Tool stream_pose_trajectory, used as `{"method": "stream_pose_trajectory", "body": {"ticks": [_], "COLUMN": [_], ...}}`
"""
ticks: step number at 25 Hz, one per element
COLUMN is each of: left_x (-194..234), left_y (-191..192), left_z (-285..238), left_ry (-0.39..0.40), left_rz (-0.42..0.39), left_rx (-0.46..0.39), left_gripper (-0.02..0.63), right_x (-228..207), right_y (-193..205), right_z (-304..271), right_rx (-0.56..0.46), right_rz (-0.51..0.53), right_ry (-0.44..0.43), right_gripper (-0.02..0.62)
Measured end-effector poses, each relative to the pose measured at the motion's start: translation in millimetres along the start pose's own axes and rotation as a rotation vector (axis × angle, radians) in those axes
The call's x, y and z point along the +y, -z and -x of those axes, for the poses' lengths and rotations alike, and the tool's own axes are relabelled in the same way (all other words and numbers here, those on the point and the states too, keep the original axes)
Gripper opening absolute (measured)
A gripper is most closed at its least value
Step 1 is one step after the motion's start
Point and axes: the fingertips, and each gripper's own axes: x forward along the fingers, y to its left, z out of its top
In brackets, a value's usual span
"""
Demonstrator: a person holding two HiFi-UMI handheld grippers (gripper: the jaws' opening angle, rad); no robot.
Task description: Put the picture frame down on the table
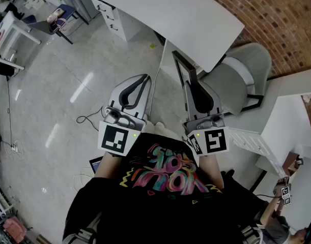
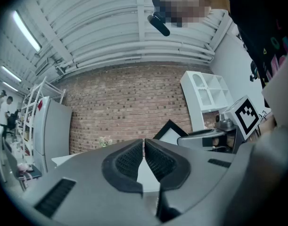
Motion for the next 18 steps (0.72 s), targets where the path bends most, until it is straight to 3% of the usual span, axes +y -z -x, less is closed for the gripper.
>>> {"method": "stream_pose_trajectory", "body": {"ticks": [8, 18], "left_x": [-19, -38], "left_y": [13, 16], "left_z": [-11, -19], "left_ry": [0.095, 0.075], "left_rz": [0.056, 0.044], "left_rx": [0.018, 0.006], "left_gripper": [0.033, 0.032], "right_x": [-6, -28], "right_y": [5, 14], "right_z": [6, 28], "right_rx": [0.007, -0.001], "right_rz": [-0.010, -0.014], "right_ry": [0.036, 0.045], "right_gripper": [0.081, 0.083]}}
